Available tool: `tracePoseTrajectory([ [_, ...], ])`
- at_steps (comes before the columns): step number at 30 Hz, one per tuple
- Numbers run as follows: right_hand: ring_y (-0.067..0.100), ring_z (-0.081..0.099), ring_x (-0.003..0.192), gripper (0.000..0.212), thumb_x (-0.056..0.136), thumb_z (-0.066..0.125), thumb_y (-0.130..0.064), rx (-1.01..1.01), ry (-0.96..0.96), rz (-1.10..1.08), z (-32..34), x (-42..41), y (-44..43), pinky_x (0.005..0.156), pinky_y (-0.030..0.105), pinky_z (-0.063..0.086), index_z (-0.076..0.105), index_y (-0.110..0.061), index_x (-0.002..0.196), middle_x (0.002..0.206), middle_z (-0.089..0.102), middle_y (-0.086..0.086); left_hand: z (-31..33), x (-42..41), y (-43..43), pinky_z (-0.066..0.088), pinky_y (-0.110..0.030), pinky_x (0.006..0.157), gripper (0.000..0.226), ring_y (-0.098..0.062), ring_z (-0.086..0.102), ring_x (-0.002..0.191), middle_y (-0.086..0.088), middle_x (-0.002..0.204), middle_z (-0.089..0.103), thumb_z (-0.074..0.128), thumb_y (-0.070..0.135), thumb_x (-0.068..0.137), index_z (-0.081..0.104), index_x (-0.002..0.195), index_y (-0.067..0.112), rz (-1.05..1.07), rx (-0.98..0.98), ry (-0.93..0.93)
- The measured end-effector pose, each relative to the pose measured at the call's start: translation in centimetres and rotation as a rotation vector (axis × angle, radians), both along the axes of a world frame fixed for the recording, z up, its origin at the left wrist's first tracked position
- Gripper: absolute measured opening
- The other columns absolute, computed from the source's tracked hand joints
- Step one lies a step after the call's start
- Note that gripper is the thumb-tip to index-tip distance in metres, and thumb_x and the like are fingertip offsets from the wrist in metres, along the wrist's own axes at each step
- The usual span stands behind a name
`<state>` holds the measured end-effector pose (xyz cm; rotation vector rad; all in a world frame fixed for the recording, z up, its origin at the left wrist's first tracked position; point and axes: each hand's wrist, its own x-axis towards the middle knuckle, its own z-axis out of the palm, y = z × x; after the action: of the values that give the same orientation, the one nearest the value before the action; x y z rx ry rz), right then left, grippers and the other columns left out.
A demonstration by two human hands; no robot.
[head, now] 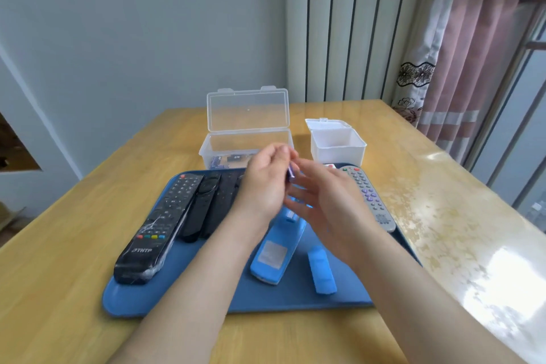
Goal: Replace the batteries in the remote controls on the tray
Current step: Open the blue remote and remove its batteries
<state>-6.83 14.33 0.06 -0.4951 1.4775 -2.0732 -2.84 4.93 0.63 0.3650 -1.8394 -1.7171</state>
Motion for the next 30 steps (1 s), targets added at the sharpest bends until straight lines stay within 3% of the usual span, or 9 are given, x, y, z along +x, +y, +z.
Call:
tracePoseTrajectory([
  [3, 0.017, 0.059, 0.071, 0.015, 0.099, 0.047, -0.017, -0.157, -0.304, 0.123, 1.1, -1.6, 0.2, 0.065, 0.029, 0.051, 0.058, -0.014, 0.088, 0.070, 0.059, 0.003, 1.0, -2.7, 1.2, 0.041, -0.017, 0.052, 0.026, -0.007, 0.051, 0.059, 0.003, 0.067, 0.054, 0.039, 0.020, 0.102, 0.052, 0.080, 0.022, 0.037, -0.394, -0.050],
  [6, 0.024, 0.058, 0.086, 0.008, 0.099, 0.046, -0.019, -0.195, -0.364, 0.136, 2.0, -4.4, 0.6, 0.073, 0.033, 0.049, 0.052, -0.016, 0.102, 0.084, 0.057, 0.008, 2.1, -5.3, 1.5, 0.044, -0.022, 0.057, 0.022, -0.018, 0.055, 0.070, 0.004, 0.070, 0.054, 0.037, 0.021, 0.102, 0.051, 0.084, 0.021, 0.045, -0.529, -0.034],
  [8, 0.023, 0.063, 0.082, 0.013, 0.100, 0.043, -0.016, -0.173, -0.335, 0.143, 2.8, -6.4, 1.0, 0.067, 0.031, 0.056, 0.053, -0.013, 0.108, 0.089, 0.058, 0.011, 2.7, -6.9, 1.1, 0.042, -0.029, 0.065, 0.022, -0.023, 0.055, 0.078, 0.006, 0.072, 0.053, 0.036, 0.020, 0.102, 0.052, 0.087, 0.020, 0.021, -0.613, -0.062],
  [14, 0.011, 0.058, 0.053, 0.015, 0.093, 0.059, 0.002, 0.157, 0.061, -0.078, 4.0, -13.0, 1.2, 0.058, 0.019, 0.056, 0.066, 0.009, 0.104, 0.064, 0.061, 0.009, 4.7, -13.1, -0.4, 0.050, -0.028, 0.073, 0.034, -0.019, 0.058, 0.083, -0.001, 0.088, 0.062, 0.035, -0.003, 0.089, 0.063, 0.093, 0.016, -0.151, -0.505, -0.211],
  [17, 0.014, 0.051, 0.055, 0.014, 0.088, 0.069, -0.012, 0.550, 0.498, -0.273, 3.2, -16.8, 0.0, 0.055, 0.026, 0.044, 0.075, -0.001, 0.094, 0.066, 0.064, 0.007, 4.6, -15.8, -1.1, 0.048, -0.022, 0.070, 0.038, -0.016, 0.059, 0.087, -0.003, 0.099, 0.063, 0.035, -0.008, 0.087, 0.060, 0.106, 0.013, -0.181, -0.408, -0.297],
  [21, 0.014, 0.057, 0.063, 0.018, 0.089, 0.064, -0.020, 0.833, 0.797, -0.358, 1.8, -19.3, -1.3, 0.053, 0.024, 0.038, 0.077, -0.016, 0.100, 0.073, 0.068, 0.001, 3.4, -18.5, -1.8, 0.047, -0.034, 0.092, 0.041, -0.025, 0.055, 0.110, -0.008, 0.118, 0.060, 0.035, -0.007, 0.084, 0.057, 0.103, 0.022, -0.125, -0.443, -0.405],
  [24, 0.020, 0.067, 0.098, 0.030, 0.089, 0.054, -0.008, 0.807, 0.792, -0.422, 1.8, -19.8, -1.5, 0.083, 0.028, 0.053, 0.074, -0.014, 0.110, 0.107, 0.075, 0.005, 3.2, -18.7, -2.5, 0.048, -0.032, 0.087, 0.043, -0.022, 0.054, 0.110, -0.006, 0.124, 0.057, 0.035, -0.009, 0.089, 0.058, 0.110, 0.021, -0.154, -0.396, -0.392],
  [26, 0.019, 0.067, 0.104, 0.037, 0.086, 0.048, -0.001, 0.740, 0.779, -0.433, 2.0, -19.7, -1.6, 0.094, 0.032, 0.052, 0.073, -0.012, 0.111, 0.111, 0.073, 0.005, 3.2, -18.1, -3.6, 0.050, -0.034, 0.091, 0.041, -0.021, 0.056, 0.108, -0.006, 0.114, 0.060, 0.036, -0.009, 0.089, 0.061, 0.104, 0.020, -0.100, -0.362, -0.324],
  [30, 0.017, 0.066, 0.092, 0.033, 0.087, 0.047, -0.001, 0.662, 0.796, -0.348, 2.8, -18.9, -2.7, 0.074, 0.026, 0.051, 0.075, -0.013, 0.102, 0.099, 0.074, 0.003, 3.8, -15.2, -6.2, 0.055, -0.029, 0.066, 0.038, -0.016, 0.060, 0.071, -0.006, 0.083, 0.064, 0.035, -0.012, 0.083, 0.065, 0.085, 0.012, -0.019, -0.269, -0.264],
])
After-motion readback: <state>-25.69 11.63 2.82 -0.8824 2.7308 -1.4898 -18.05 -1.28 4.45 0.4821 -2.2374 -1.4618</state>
